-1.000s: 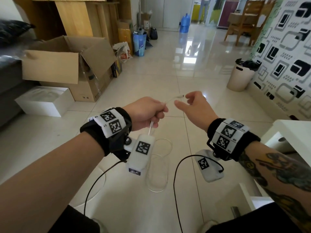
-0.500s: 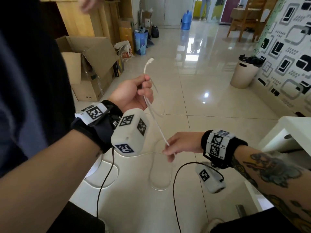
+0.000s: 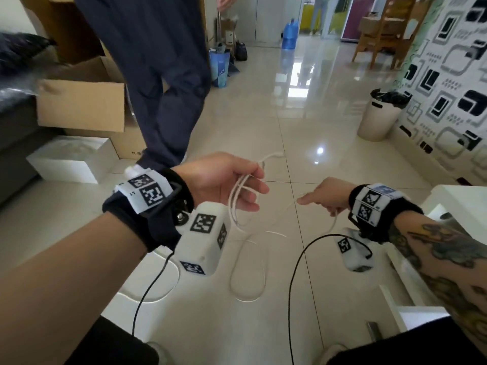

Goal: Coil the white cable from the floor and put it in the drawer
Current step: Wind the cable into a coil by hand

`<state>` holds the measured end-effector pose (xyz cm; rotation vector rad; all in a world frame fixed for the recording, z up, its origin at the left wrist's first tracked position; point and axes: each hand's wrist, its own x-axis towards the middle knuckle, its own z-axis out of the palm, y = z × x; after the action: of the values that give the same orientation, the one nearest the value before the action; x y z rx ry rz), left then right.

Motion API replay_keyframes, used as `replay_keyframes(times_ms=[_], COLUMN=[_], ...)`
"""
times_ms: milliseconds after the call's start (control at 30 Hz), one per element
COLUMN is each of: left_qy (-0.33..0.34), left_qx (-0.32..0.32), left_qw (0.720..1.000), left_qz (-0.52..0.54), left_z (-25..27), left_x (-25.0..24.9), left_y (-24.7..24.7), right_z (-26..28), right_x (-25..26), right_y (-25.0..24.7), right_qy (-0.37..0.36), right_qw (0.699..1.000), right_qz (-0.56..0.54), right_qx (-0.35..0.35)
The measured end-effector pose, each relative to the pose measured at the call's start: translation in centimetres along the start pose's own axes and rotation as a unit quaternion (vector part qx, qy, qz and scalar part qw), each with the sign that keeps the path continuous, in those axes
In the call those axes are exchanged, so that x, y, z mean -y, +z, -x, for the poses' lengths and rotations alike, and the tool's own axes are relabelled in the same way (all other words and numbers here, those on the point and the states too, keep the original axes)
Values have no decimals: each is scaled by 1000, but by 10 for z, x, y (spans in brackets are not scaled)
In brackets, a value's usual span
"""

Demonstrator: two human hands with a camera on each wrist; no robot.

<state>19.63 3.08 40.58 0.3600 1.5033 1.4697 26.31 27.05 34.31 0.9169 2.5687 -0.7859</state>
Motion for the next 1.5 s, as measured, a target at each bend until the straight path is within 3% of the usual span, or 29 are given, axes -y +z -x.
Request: replay_keyframes(times_ms=[133, 400, 567, 700, 933, 1200, 1333, 1500], left_qy=[-27, -76, -95, -98, -71, 0, -16, -71], left_qx=[21, -13, -21, -74, -148, -165, -155, -111], left_qw=[999, 996, 992, 983, 985, 986, 988, 987], left_qz=[-29, -47, -86, -138, -46, 15, 26, 93], left_z=[-4, -15, -14, -16, -23, -31, -32, -31], left_x=[6, 24, 23, 27, 28, 39, 37, 35], left_y=[7, 18, 21, 22, 15, 21, 20, 17], right_z=[8, 25, 33, 36, 45, 57, 59, 56], right_x=[22, 56, 59, 54, 53, 66, 68, 62], right_y=[3, 15, 19, 18, 14, 34, 36, 35], right_qy=[15, -10, -2, -9, -70, -76, -84, -84], right_qw=[998, 958, 969, 967, 891, 848, 862, 912], right_qz=[-65, -262, -219, -222, -423, -509, -494, -397], right_qx=[-15, 118, 112, 127, 152, 123, 73, 64])
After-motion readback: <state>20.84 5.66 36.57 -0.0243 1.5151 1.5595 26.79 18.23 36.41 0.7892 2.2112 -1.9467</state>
